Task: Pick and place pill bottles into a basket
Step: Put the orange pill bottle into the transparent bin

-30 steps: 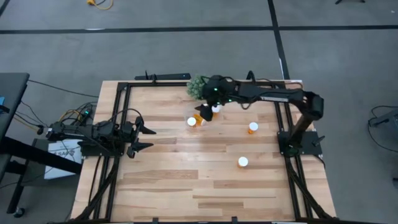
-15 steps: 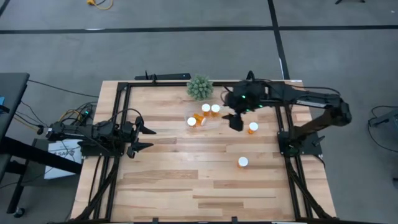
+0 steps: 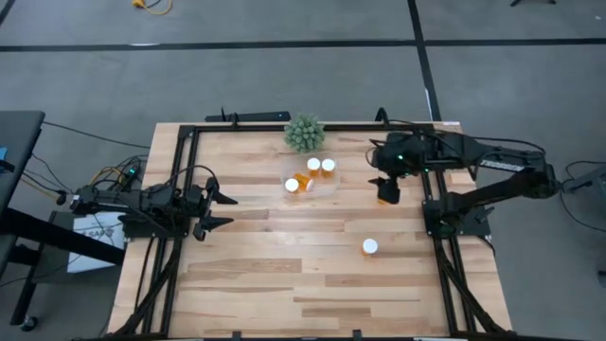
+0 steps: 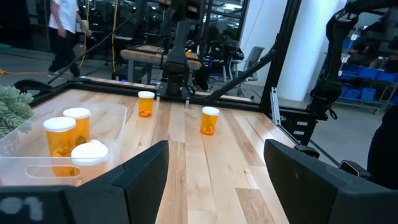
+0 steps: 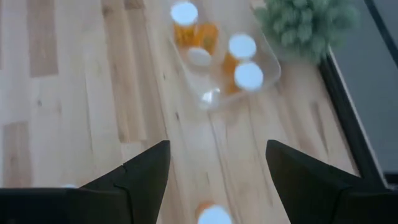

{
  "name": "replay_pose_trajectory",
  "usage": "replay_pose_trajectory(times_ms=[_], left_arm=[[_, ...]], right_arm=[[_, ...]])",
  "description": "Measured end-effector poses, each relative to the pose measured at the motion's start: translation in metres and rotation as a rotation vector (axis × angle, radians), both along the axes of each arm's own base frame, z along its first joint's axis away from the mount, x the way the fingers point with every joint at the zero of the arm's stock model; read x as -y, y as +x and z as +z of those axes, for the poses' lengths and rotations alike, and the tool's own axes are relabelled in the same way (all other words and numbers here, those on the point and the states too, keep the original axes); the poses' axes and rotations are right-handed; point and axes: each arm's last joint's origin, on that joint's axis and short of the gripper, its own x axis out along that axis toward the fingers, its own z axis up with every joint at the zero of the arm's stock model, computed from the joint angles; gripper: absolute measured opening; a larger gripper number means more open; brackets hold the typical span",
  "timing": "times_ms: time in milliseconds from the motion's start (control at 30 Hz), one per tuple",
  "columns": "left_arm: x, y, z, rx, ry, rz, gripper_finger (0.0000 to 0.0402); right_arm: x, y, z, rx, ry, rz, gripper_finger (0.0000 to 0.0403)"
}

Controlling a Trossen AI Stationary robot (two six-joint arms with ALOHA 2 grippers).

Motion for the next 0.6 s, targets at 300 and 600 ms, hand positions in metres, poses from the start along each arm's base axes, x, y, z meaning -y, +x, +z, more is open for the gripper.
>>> replay_pose_trajectory(times_ms=[300, 600], left_arm=[[0.000, 0.000, 0.000, 0.000, 0.000, 0.000, 0.0254], [0.000, 0.000, 0.000, 0.000, 0.000, 0.000, 0.0254]], right_arm=[[-0.006, -0.042, -0.049, -0.013, 0.055, -0.087, 0.0260], [-0.008, -0.059, -0.086, 0.002, 0.098, -0.192, 0.0260]])
